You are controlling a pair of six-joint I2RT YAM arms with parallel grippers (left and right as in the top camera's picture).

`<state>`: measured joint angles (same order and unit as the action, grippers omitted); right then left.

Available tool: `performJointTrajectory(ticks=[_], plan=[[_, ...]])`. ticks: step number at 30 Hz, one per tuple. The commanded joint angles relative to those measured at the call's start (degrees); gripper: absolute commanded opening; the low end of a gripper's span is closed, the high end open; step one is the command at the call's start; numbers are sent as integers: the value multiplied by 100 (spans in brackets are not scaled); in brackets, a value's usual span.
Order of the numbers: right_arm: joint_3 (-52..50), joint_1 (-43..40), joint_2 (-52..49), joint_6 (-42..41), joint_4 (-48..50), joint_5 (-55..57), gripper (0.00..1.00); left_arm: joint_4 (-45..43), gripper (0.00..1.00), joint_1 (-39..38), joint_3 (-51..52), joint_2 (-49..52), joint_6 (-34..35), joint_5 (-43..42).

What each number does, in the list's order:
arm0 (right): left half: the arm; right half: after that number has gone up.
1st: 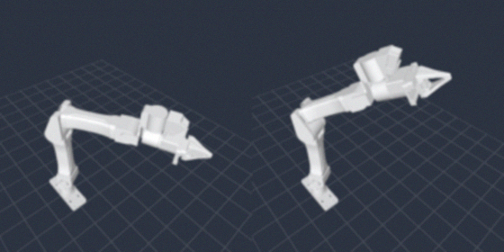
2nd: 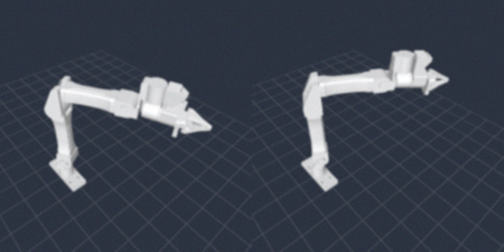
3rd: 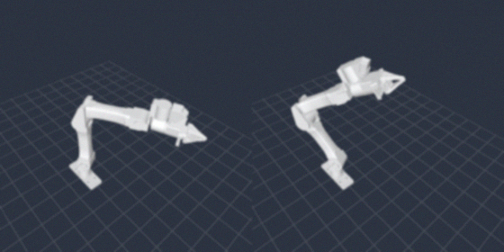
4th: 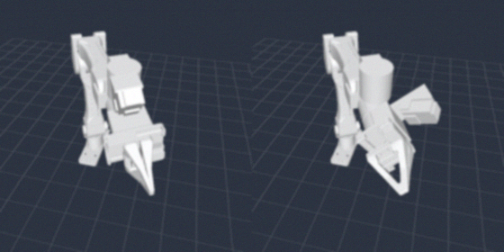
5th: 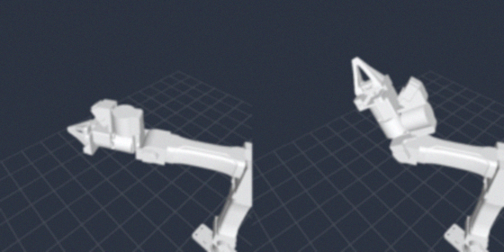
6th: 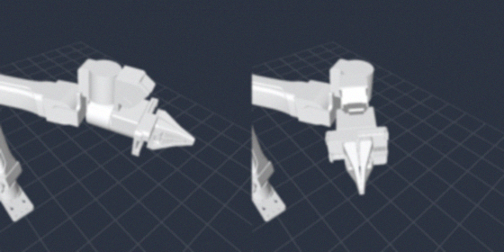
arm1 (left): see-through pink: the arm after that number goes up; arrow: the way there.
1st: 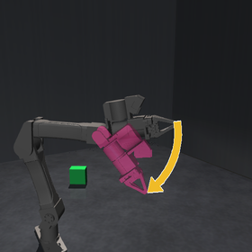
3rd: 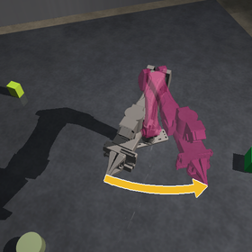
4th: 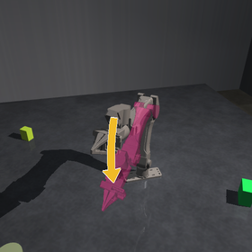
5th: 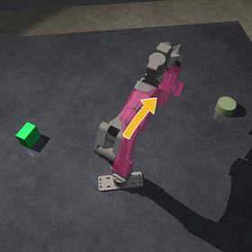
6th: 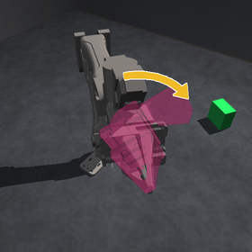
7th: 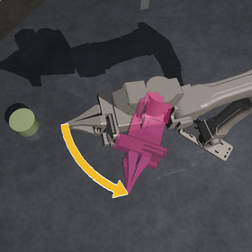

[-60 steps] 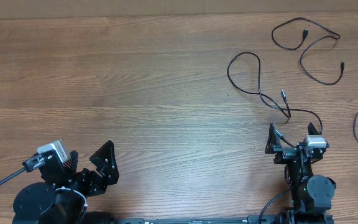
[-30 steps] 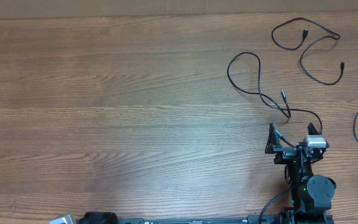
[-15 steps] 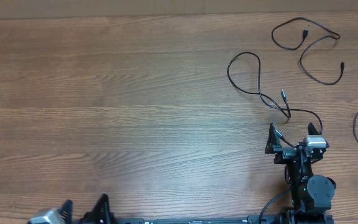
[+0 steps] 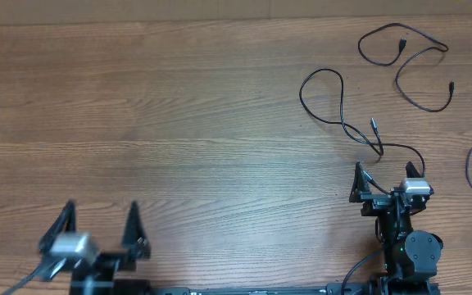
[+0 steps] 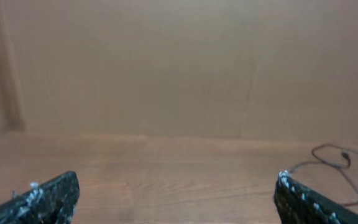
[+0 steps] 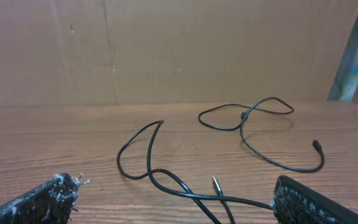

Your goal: Untangle cables

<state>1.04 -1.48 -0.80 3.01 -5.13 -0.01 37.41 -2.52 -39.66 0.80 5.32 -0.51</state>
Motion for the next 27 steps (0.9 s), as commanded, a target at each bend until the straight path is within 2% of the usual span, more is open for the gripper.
performJointTrajectory(ticks=[1,7,16,25,27], plan=[[-59,-11,61,7,35,-4,100,-732,99,-7,800,-52,-754,-402],[-59,-11,61,7,35,-4,100,-1954,100,-7,2035,-52,-750,-404],[-59,-11,61,7,35,-4,100,-2605,99,-7,2962,-52,-750,-426],[-59,-11,61,7,35,-4,100,-3748,100,-7,3928,-52,-750,-450],[-59,-11,61,7,33,-4,100,-3624,99,-7,3939,-50,-822,-444]])
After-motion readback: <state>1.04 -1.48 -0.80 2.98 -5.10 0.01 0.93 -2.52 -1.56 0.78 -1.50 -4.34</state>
